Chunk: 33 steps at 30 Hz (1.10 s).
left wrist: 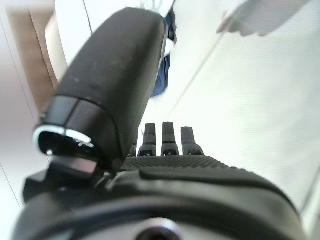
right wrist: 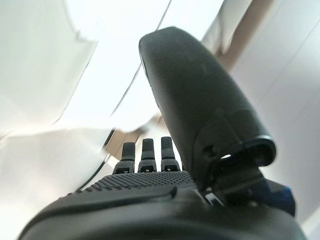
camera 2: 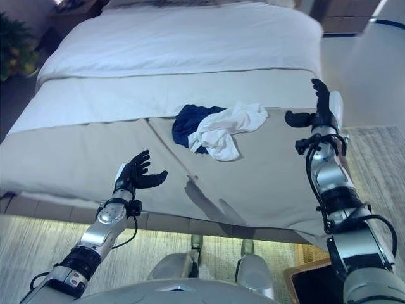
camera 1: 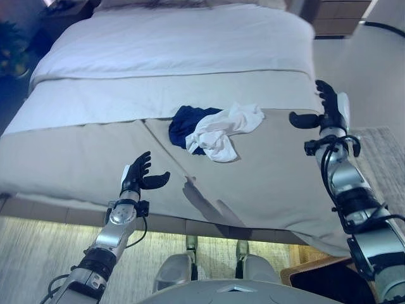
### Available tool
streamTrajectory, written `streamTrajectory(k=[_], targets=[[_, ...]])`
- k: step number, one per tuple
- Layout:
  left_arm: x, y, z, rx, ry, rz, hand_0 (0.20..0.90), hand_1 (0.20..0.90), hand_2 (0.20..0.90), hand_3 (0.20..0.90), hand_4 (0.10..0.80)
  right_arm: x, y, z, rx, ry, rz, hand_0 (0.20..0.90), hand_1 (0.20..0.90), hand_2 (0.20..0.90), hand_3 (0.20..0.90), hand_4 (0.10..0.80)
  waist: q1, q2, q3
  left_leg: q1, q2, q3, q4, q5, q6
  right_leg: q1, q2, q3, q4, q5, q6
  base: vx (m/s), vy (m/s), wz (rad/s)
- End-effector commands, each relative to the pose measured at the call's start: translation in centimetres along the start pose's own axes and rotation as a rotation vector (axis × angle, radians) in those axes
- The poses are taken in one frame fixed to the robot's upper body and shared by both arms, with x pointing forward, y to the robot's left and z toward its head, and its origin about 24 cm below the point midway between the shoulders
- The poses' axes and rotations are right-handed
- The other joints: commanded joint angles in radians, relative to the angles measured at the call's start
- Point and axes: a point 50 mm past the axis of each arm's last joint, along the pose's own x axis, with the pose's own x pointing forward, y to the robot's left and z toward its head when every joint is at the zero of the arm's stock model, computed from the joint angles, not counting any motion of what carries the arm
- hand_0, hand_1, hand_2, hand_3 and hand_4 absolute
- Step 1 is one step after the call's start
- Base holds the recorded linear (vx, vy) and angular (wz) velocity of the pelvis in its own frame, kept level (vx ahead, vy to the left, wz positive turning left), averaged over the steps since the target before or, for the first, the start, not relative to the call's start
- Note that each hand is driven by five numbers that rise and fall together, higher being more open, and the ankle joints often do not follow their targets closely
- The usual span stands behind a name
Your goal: Pick up the clothes from the bed and place them into the basket
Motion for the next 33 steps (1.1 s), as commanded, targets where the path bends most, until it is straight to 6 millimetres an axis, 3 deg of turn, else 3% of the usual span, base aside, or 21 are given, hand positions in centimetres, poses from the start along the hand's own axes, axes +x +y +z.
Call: streamTrajectory(k=[1,8,18,24,25,28,33], targets=[[0.8,0.0,4.6,0.027,-0.213,-0.038,0.9,0.9,0.9,0.9,0.8,2.3,-4.3,7.7,0.04,-0.281,-0.104,0.9,0.9,0.9,0.9,0.8,0.03,-0.065,-0.059,0.018,-0.044,0.04,0.102,-0.166,-0.044,0.053,-0.042,-0.058,0.018,-0.054,-0.016,0.041,-0.004,0.41],[-0.1,0.8,3.6,0.054,-0.226,-0.068,0.9,0.9,0.9,0.9,0.8,3.1,-2.7,9.9,-0.039,-0.275,-0.035,0.9,0.9,0.9,0.9,0.8,0.104,-0.055,-0.041,-0.013,-0.061,-0.001,0.137,-0.166,-0.056,0.076,-0.065,-0.142,0.05,-0.095,-0.044,0.108,0.074,0.35],[0.3,0.3,7.8,-0.034,-0.399,-0.101,0.9,0.9,0.9,0.9,0.8,4.1,-1.7,11.2,-0.147,-0.249,0.005,0.9,0.9,0.9,0.9,0.8,0.158,-0.004,0.132,-0.175,-0.098,-0.018,0.27,-0.189,-0.031,-0.093,-0.117,-0.177,0.224,-0.139,-0.051,-0.065,0.084,0.15],[0.1,-0.6,9.6,-0.065,-0.462,-0.136,0.9,0.9,0.9,0.9,0.8,4.2,-0.6,9.4,-0.19,-0.159,0.047,0.9,0.9,0.9,0.9,0.8,0.168,0.012,0.209,-0.269,-0.12,-0.01,0.409,-0.237,-0.008,-0.181,-0.159,-0.183,0.356,-0.166,-0.063,-0.011,0.045,0.07],[0.1,-0.8,9.7,-0.064,-0.463,-0.143,0.9,0.9,0.9,0.9,0.8,4.1,0.0,8.7,-0.209,-0.132,0.072,0.9,0.9,0.9,0.9,0.8,0.171,0.011,0.229,-0.275,-0.123,-0.005,0.454,-0.28,-0.007,-0.189,-0.167,-0.171,0.4,-0.198,-0.058,0.097,0.013,0.05],[-0.1,-1.1,9.9,-0.062,-0.47,-0.152,0.9,0.9,0.9,0.9,0.8,4.0,0.7,7.8,-0.24,-0.098,0.109,0.9,0.9,0.9,0.9,0.8,0.173,0.016,0.261,-0.308,-0.13,0.005,0.518,-0.309,0.005,-0.22,-0.181,-0.165,0.463,-0.217,-0.062,0.045,0.029,-0.03],[-0.3,-1.6,10.5,-0.069,-0.497,-0.157,0.9,0.9,0.9,0.9,0.8,4.2,0.6,7.3,-0.287,-0.069,0.116,0.9,0.9,0.9,0.9,0.8,0.176,0.025,0.293,-0.383,-0.141,0.021,0.626,-0.352,0.023,-0.299,-0.205,-0.152,0.583,-0.252,-0.068,0.003,0.023,-0.07]])
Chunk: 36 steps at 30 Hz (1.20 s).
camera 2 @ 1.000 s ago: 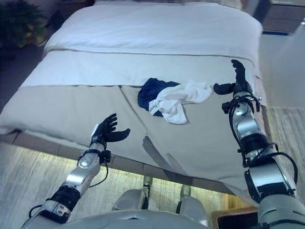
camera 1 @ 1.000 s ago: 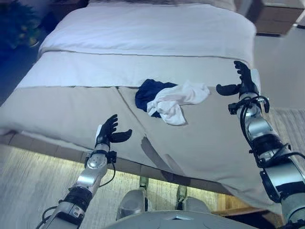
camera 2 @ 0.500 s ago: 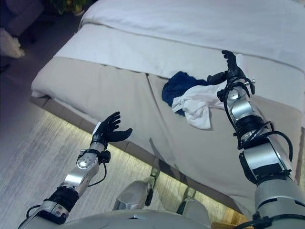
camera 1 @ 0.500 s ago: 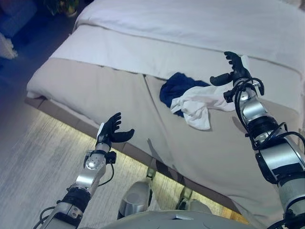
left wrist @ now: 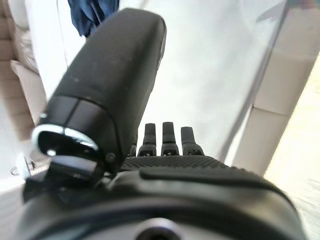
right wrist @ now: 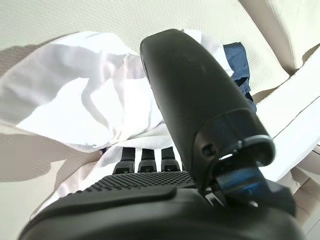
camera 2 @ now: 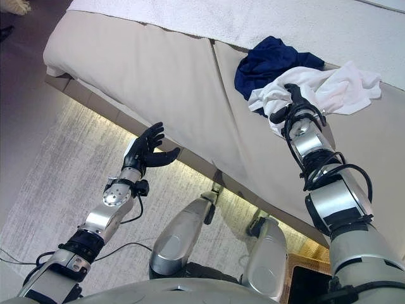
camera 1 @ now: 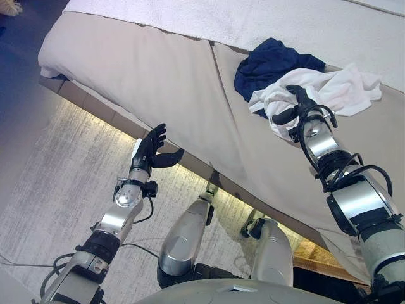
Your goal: Pick up the clothes from the bed and place them into the basket
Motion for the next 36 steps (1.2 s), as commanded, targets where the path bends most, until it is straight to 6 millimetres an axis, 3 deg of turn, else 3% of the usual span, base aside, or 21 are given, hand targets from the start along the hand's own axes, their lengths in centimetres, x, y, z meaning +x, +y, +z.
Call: streamTrajectory(k=[1,6,7,8,9,14,21,28,36], targets=[[-0.2,-0.3,4.0,-0.059,-0.218,0.0,0.9,0.9,0.9,0.9,0.8,0.8,-3.8,3.4,-0.081,-0.11,-0.094,0.9,0.9,0.9,0.9,0.8,0.004,0.01,0.0,-0.087,0.001,0.064,0.262,-0.244,0.033,-0.007,0.001,-0.064,0.072,-0.012,-0.042,0.0,0.0,0.0],[-0.7,-0.5,3.7,-0.064,-0.204,0.002,0.9,0.9,0.9,0.9,0.8,0.9,-4.7,2.4,-0.102,-0.06,-0.096,0.9,0.9,0.9,0.9,0.8,0.007,0.017,0.0,-0.144,-0.005,0.072,0.336,-0.277,0.043,-0.073,-0.011,-0.057,0.158,-0.045,-0.053,0.0,0.0,0.0],[-0.9,-0.4,3.3,-0.062,-0.19,0.004,0.9,0.9,0.9,0.9,0.8,1.0,-4.7,2.2,-0.106,-0.052,-0.096,0.846,0.846,0.846,0.837,0.737,0.007,0.019,0.0,-0.152,-0.004,0.072,0.348,-0.281,0.042,-0.083,-0.013,-0.054,0.173,-0.049,-0.054,0.0,0.0,0.0],[-1.0,-0.4,3.1,-0.063,-0.182,0.003,0.9,0.9,0.9,0.9,0.8,1.0,-4.9,2.1,-0.105,-0.049,-0.106,0.535,0.535,0.535,0.475,0.375,0.006,0.019,0.0,-0.154,-0.005,0.073,0.355,-0.284,0.043,-0.087,-0.015,-0.051,0.181,-0.052,-0.054,0.0,0.0,0.0],[-1.0,-0.3,3.0,-0.055,-0.18,0.0,0.9,0.9,0.9,0.9,0.8,0.9,-5.1,2.1,-0.114,-0.051,-0.122,0.3,0.3,0.3,0.2,0.1,0.005,0.019,0.0,-0.152,-0.004,0.074,0.357,-0.285,0.044,-0.086,-0.016,-0.049,0.183,-0.053,-0.054,0.0,0.0,0.0],[-1.2,-0.5,3.0,-0.037,-0.19,-0.01,0.9,0.9,0.9,0.9,0.8,0.8,-5.1,1.6,-0.129,-0.05,-0.154,0.3,0.3,0.3,0.2,0.1,-0.005,0.02,0.0,-0.11,0.002,0.072,0.32,-0.274,0.038,-0.048,-0.009,-0.046,0.143,-0.035,-0.047,0.0,0.0,0.0],[-0.7,-0.4,3.4,-0.024,-0.197,0.007,0.9,0.9,0.9,0.9,0.8,0.6,-5.9,2.5,-0.115,-0.095,-0.231,0.3,0.3,0.3,0.2,0.1,-0.035,0.008,-0.002,0.011,0.031,0.071,0.206,-0.216,0.024,0.077,0.021,-0.037,-0.012,0.032,-0.042,-0.022,-0.02,-0.11],[-0.7,0.1,1.9,-0.006,-0.102,0.023,0.9,0.9,0.9,0.9,0.8,0.1,-7.3,2.5,-0.053,-0.15,-0.274,0.3,0.3,0.3,0.2,0.1,-0.081,-0.035,-0.102,0.159,0.073,0.068,0.084,-0.189,0.008,0.217,0.084,0.008,-0.177,0.059,-0.036,0.083,-0.044,-0.17],[-0.7,0.2,0.4,0.027,-0.024,0.042,0.9,0.9,0.9,0.9,0.8,-0.8,-9.7,3.0,0.149,-0.225,-0.296,0.3,0.3,0.3,0.2,0.1,-0.149,-0.082,-0.25,0.302,0.112,0.118,-0.068,-0.157,-0.008,0.332,0.136,0.052,-0.347,0.106,-0.02,0.089,-0.022,-0.22]])
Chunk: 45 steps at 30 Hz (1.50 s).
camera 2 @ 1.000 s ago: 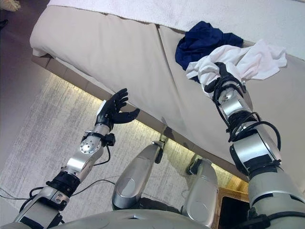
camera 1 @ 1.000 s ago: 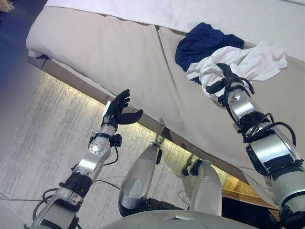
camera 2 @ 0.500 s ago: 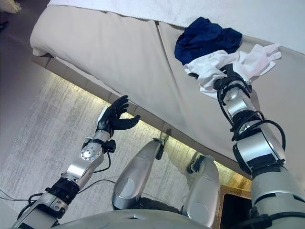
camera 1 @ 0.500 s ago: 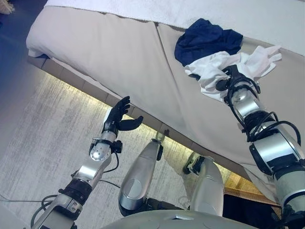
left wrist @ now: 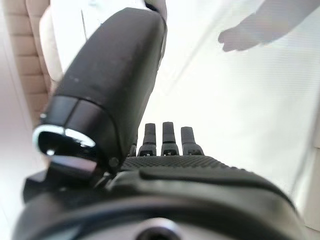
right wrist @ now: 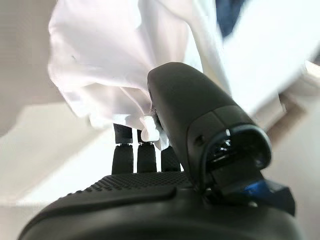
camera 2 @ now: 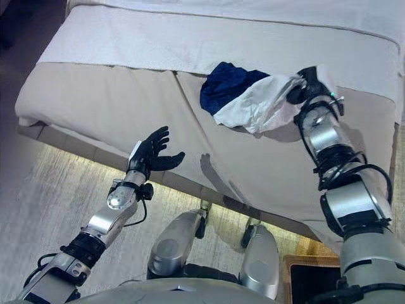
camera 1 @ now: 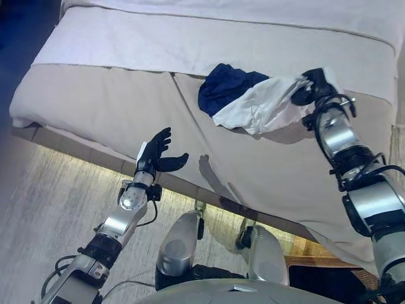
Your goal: Pick up the clothes from the bed and place them into the basket
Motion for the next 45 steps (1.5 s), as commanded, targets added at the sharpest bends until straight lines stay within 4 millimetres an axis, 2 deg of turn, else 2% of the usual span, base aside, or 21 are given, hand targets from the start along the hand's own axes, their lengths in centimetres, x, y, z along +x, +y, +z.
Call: streamTrajectory(k=[1,4,6,7,8,9,10,11,12,13,15,17,18,19,21,23,25,30,35,41,45], targets=[[-0.2,0.6,0.8,0.011,-0.074,0.03,0.9,0.9,0.9,0.9,0.8,0.2,-3.5,2.3,0.035,-0.144,-0.123,0.3,0.3,0.3,0.2,0.1,-0.041,-0.071,-0.252,0.012,0.032,0.035,0.07,-0.142,-0.01,0.076,0.044,-0.004,-0.158,0.055,-0.026,0.049,-0.02,-0.19],[-0.1,0.7,0.4,0.033,-0.055,0.04,0.9,0.9,0.9,0.9,0.8,0.0,-5.4,2.8,0.067,-0.183,-0.186,0.3,0.3,0.3,0.2,0.1,-0.075,-0.088,-0.318,0.059,0.046,0.055,0.003,-0.126,-0.018,0.102,0.067,0.025,-0.214,0.072,-0.015,0.038,-0.02,-0.21],[-0.1,0.6,0.3,0.028,-0.051,0.031,0.9,0.9,0.9,0.9,0.8,-0.1,-6.9,2.9,0.065,-0.197,-0.22,0.3,0.3,0.3,0.2,0.1,-0.087,-0.097,-0.336,0.046,0.049,0.04,0.037,-0.097,-0.031,0.11,0.082,0.058,-0.244,0.081,-0.022,-0.011,0.015,-0.19],[0.0,0.5,0.3,0.03,-0.052,0.024,0.9,0.9,0.9,0.9,0.8,-0.1,-7.5,2.8,0.063,-0.199,-0.229,0.3,0.3,0.3,0.2,0.1,-0.085,-0.101,-0.335,0.029,0.041,0.021,0.071,-0.091,-0.033,0.114,0.085,0.065,-0.246,0.083,-0.026,0.035,0.039,-0.18],[0.0,0.4,0.4,0.058,-0.068,0.012,0.9,0.9,0.9,0.9,0.8,-0.2,-8.9,2.9,0.045,-0.212,-0.259,0.3,0.3,0.3,0.2,0.1,-0.073,-0.11,-0.331,0.005,0.01,-0.052,0.122,-0.112,-0.031,0.124,0.088,0.095,-0.238,0.079,-0.028,0.064,0.074,-0.31],[0.0,0.7,0.4,0.059,-0.072,0.025,0.9,0.9,0.9,0.9,0.8,-0.1,-9.4,3.3,0.04,-0.227,-0.275,0.3,0.3,0.3,0.2,0.1,-0.069,-0.114,-0.334,0.019,-0.007,-0.098,0.102,-0.143,-0.02,0.123,0.09,0.124,-0.232,0.076,-0.023,0.076,0.093,-0.46],[0.0,0.9,0.5,0.057,-0.071,0.036,0.9,0.9,0.9,0.9,0.8,-0.1,-9.5,3.5,0.042,-0.234,-0.276,0.3,0.3,0.3,0.2,0.1,-0.069,-0.114,-0.337,0.029,-0.012,-0.109,0.088,-0.157,-0.013,0.122,0.092,0.137,-0.23,0.073,-0.021,0.068,0.117,-0.54],[0.0,1.3,0.4,0.052,-0.065,0.053,0.9,0.9,0.9,0.9,0.8,-0.2,-9.7,3.6,0.054,-0.24,-0.285,0.3,0.3,0.3,0.2,0.1,-0.075,-0.113,-0.345,0.05,-0.018,-0.103,0.056,-0.171,0.0,0.12,0.095,0.155,-0.23,0.072,-0.016,0.057,0.146,-0.74],[0.0,1.5,0.4,0.043,-0.064,0.041,0.9,0.9,0.9,0.9,0.8,-0.6,-10.6,2.9,0.059,-0.219,-0.326,0.3,0.3,0.3,0.2,0.1,-0.097,-0.116,-0.357,0.058,-0.022,-0.063,0.043,-0.176,0.008,0.119,0.082,0.167,-0.254,0.102,0.004,0.047,0.139,-0.83],[0.0,1.5,0.4,0.043,-0.065,0.036,0.9,0.9,0.9,0.9,0.8,-0.7,-10.7,2.6,0.055,-0.212,-0.336,0.3,0.3,0.3,0.2,0.1,-0.098,-0.117,-0.359,0.058,-0.023,-0.058,0.044,-0.177,0.008,0.119,0.081,0.169,-0.26,0.108,0.007,0.025,0.11,-0.82],[-0.1,1.7,0.5,0.057,-0.076,0.027,0.9,0.9,0.9,0.9,0.8,-1.2,-12.1,1.6,0.051,-0.186,-0.398,0.3,0.3,0.3,0.2,0.1,-0.117,-0.122,-0.367,0.072,-0.028,-0.039,0.014,-0.175,0.01,0.112,0.064,0.188,-0.307,0.166,0.042,-0.004,0.064,-0.41],[-0.4,2.4,0.3,0.07,-0.077,0.048,0.9,0.9,0.9,0.9,0.8,-1.5,-13.0,1.2,0.072,-0.184,-0.437,0.3,0.3,0.3,0.2,0.1,-0.127,-0.115,-0.372,0.111,-0.017,0.01,-0.061,-0.157,0.01,0.092,0.046,0.155,-0.339,0.219,0.08,-0.064,0.033,-0.49],[-0.6,3.1,0.1,0.076,-0.077,0.081,0.9,0.9,0.9,0.9,0.8,-1.5,-13.1,1.4,0.093,-0.194,-0.443,0.3,0.3,0.3,0.2,0.1,-0.124,-0.11,-0.37,0.126,-0.004,0.044,-0.087,-0.146,0.011,0.074,0.026,0.112,-0.324,0.241,0.096,-0.179,0.009,-0.73],[-1.0,4.2,0.1,0.077,-0.078,0.142,0.9,0.9,0.9,0.9,0.8,-1.4,-13.1,2.0,0.122,-0.219,-0.437,0.3,0.3,0.3,0.2,0.1,-0.105,-0.1,-0.365,0.137,0.026,0.106,-0.107,-0.131,0.009,0.066,-0.01,0.03,-0.272,0.251,0.1,-0.201,-0.012,-0.63],[-1.1,5.0,0.4,0.08,-0.088,0.183,0.9,0.9,0.9,0.9,0.8,-1.4,-13.3,2.6,0.14,-0.238,-0.441,0.3,0.3,0.3,0.2,0.1,-0.091,-0.092,-0.365,0.128,0.047,0.144,-0.111,-0.117,0.013,0.056,-0.03,-0.012,-0.217,0.25,0.098,-0.224,-0.056,-1.08],[-1.2,6.3,1.1,0.086,-0.109,0.228,0.9,0.9,0.9,0.9,0.8,-1.4,-13.8,3.1,0.15,-0.263,-0.459,0.3,0.3,0.3,0.2,0.1,-0.073,-0.097,-0.371,0.097,0.073,0.188,-0.073,-0.115,0.012,0.088,-0.029,-0.059,-0.233,0.193,0.083,-0.226,-0.136,-1.21],[-1.3,6.6,0.4,0.066,-0.08,0.253,0.9,0.9,0.9,0.9,0.8,-1.6,-14.4,2.2,0.163,-0.25,-0.483,0.3,0.3,0.3,0.2,0.1,-0.078,-0.118,-0.38,0.078,0.086,0.189,-0.023,-0.136,-0.008,0.118,-0.008,-0.059,-0.315,0.185,0.072,-0.083,-0.143,-0.85],[-1.3,5.4,-0.5,0.047,-0.06,0.248,0.9,0.9,0.9,0.9,0.8,-1.8,-15.8,1.0,0.126,-0.193,-0.521,0.3,0.3,0.3,0.2,0.1,-0.103,-0.121,-0.399,0.117,0.109,0.192,-0.104,-0.089,-0.043,0.148,0.016,-0.049,-0.379,0.189,0.06,0.014,-0.038,-0.29],[-1.3,5.2,-1.0,0.054,-0.046,0.228,0.9,0.9,0.9,0.9,0.8,-2.5,-16.4,-0.8,0.135,-0.143,-0.577,0.3,0.3,0.3,0.2,0.1,-0.138,-0.108,-0.421,0.154,0.114,0.208,-0.171,-0.067,-0.055,0.165,0.031,-0.038,-0.408,0.191,0.061,0.02,-0.009,-0.13],[-1.0,5.1,-1.0,0.066,-0.041,0.22,0.9,0.9,0.9,0.9,0.8,-3.3,-17.2,-1.9,0.125,-0.121,-0.62,0.3,0.3,0.3,0.2,0.1,-0.173,-0.099,-0.434,0.183,0.112,0.221,-0.233,-0.052,-0.06,0.166,0.044,-0.015,-0.441,0.205,0.07,-0.009,0.013,-0.16],[-1.0,5.5,-1.0,0.076,-0.046,0.217,0.9,0.9,0.9,0.9,0.8,-4.0,-17.6,-3.7,0.114,-0.072,-0.616,0.3,0.3,0.3,0.2,0.1,-0.211,-0.1,-0.441,0.199,0.116,0.25,-0.241,-0.056,-0.057,0.158,0.054,0.014,-0.446,0.21,0.073,0.0,0.0,-0.15]])
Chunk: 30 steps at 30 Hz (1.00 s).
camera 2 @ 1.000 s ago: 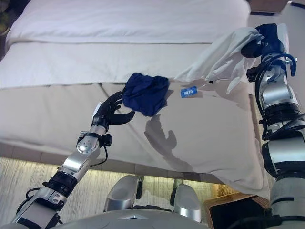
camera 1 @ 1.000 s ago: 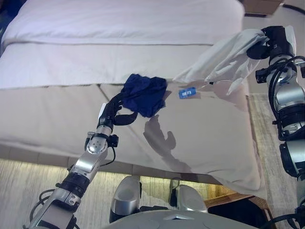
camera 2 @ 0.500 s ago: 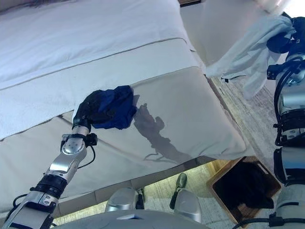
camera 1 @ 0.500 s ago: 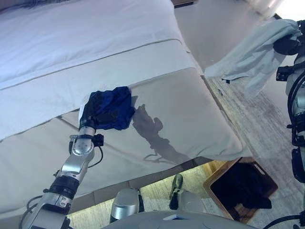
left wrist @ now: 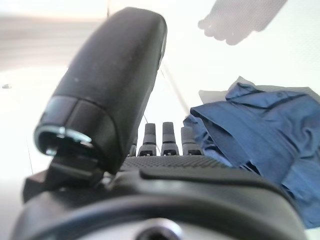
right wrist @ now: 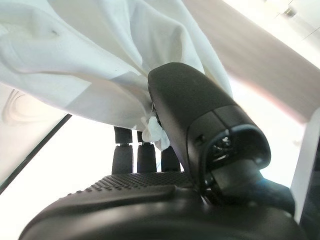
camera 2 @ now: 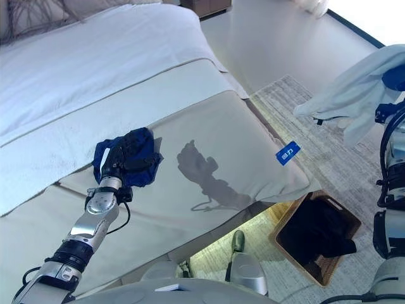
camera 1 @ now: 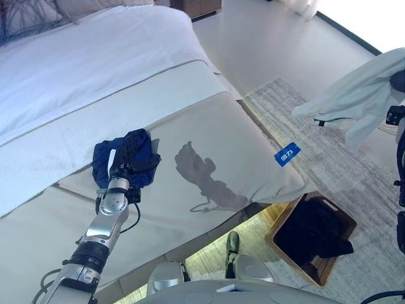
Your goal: Pick up the clothes from the bed and place them into the basket
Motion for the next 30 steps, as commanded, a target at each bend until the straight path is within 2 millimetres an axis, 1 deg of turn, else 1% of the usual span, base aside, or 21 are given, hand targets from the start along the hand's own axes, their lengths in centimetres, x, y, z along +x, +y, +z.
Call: streamTrajectory(k=[1,4,5,6,12,14,17,18,20,21,30], targets=[[0.2,0.2,1.7,0.051,-0.149,-0.029,0.9,0.9,0.9,0.9,0.8,0.9,-4.5,4.1,-0.013,-0.208,-0.119,0.3,0.3,0.3,0.2,0.1,-0.009,-0.032,-0.184,-0.031,0.038,-0.067,0.025,-0.066,-0.042,0.025,-0.048,0.002,0.056,-0.099,0.074,-0.007,-0.012,-0.18],[0.4,0.3,2.0,0.057,-0.151,-0.042,0.9,0.9,0.9,0.9,0.8,0.5,-4.7,2.4,0.0,-0.155,-0.091,0.3,0.3,0.3,0.2,0.1,-0.032,-0.034,-0.181,-0.027,0.039,-0.048,0.033,-0.072,-0.041,0.016,-0.039,0.025,0.057,-0.098,0.073,-0.015,-0.028,-0.12],[0.4,0.2,2.0,0.058,-0.152,-0.044,0.9,0.9,0.9,0.9,0.8,0.5,-4.8,2.2,0.001,-0.15,-0.091,0.3,0.3,0.3,0.2,0.1,-0.035,-0.034,-0.18,-0.027,0.039,-0.046,0.034,-0.073,-0.041,0.015,-0.038,0.027,0.057,-0.097,0.072,-0.024,-0.044,-0.12],[0.5,0.0,2.0,0.063,-0.15,-0.055,0.9,0.9,0.9,0.9,0.8,0.3,-4.8,1.5,0.002,-0.131,-0.09,0.3,0.3,0.3,0.2,0.1,-0.047,-0.033,-0.178,-0.025,0.04,-0.036,0.038,-0.076,-0.04,0.01,-0.034,0.036,0.058,-0.096,0.071,-0.017,-0.04,-0.19],[0.5,-0.6,2.0,0.076,-0.139,-0.083,0.9,0.9,0.9,0.9,0.8,-0.2,-4.6,-0.6,0.015,-0.068,-0.062,0.3,0.3,0.3,0.2,0.1,-0.084,-0.022,-0.172,-0.021,0.046,-0.002,0.056,-0.088,-0.043,-0.001,-0.027,0.064,0.053,-0.089,0.067,-0.016,-0.04,-0.2],[0.5,-0.9,1.8,0.081,-0.127,-0.095,0.9,0.9,0.9,0.9,0.8,-0.6,-4.2,-1.5,-0.013,-0.046,-0.022,0.3,0.3,0.3,0.2,0.1,-0.102,-0.014,-0.169,-0.018,0.048,0.013,0.063,-0.092,-0.046,-0.003,-0.028,0.076,0.04,-0.078,0.068,0.006,-0.052,-0.2],[0.6,-0.9,1.8,0.088,-0.12,-0.099,0.9,0.9,0.9,0.9,0.8,-0.9,-3.7,-2.0,-0.039,-0.033,0.008,0.3,0.3,0.3,0.2,0.1,-0.114,-0.007,-0.168,-0.012,0.049,0.027,0.061,-0.093,-0.047,-0.005,-0.029,0.083,0.03,-0.069,0.069,0.008,-0.032,-0.19],[0.7,-1.0,1.8,0.093,-0.118,-0.105,0.9,0.9,0.9,0.9,0.8,-1.1,-3.4,-2.7,-0.056,-0.012,0.027,0.3,0.3,0.3,0.2,0.1,-0.121,-0.001,-0.167,-0.008,0.049,0.036,0.058,-0.094,-0.046,-0.008,-0.027,0.087,0.028,-0.067,0.07,0.012,-0.051,-0.25],[0.7,-1.0,1.9,0.095,-0.117,-0.11,0.9,0.9,0.9,0.9,0.8,-1.3,-3.4,-3.4,-0.067,0.013,0.043,0.3,0.3,0.3,0.2,0.1,-0.127,0.003,-0.166,-0.008,0.049,0.043,0.059,-0.095,-0.046,-0.013,-0.026,0.091,0.03,-0.066,0.071,0.013,-0.047,-0.16],[0.8,-1.1,2.0,0.096,-0.118,-0.115,0.9,0.9,0.9,0.9,0.8,-1.5,-3.2,-4.2,-0.083,0.039,0.062,0.3,0.3,0.3,0.2,0.1,-0.134,0.008,-0.163,-0.009,0.049,0.047,0.062,-0.097,-0.046,-0.019,-0.026,0.095,0.031,-0.064,0.071,0.011,-0.045,-0.07],[0.9,-2.2,2.4,0.102,-0.115,-0.152,0.9,0.9,0.9,0.9,0.8,-2.8,-2.2,-7.6,-0.191,0.148,0.141,0.3,0.3,0.3,0.2,0.1,-0.146,0.038,-0.14,-0.029,0.045,0.059,0.074,-0.104,-0.043,-0.054,-0.027,0.11,0.034,-0.056,0.074,-0.001,-0.036,-0.08]])
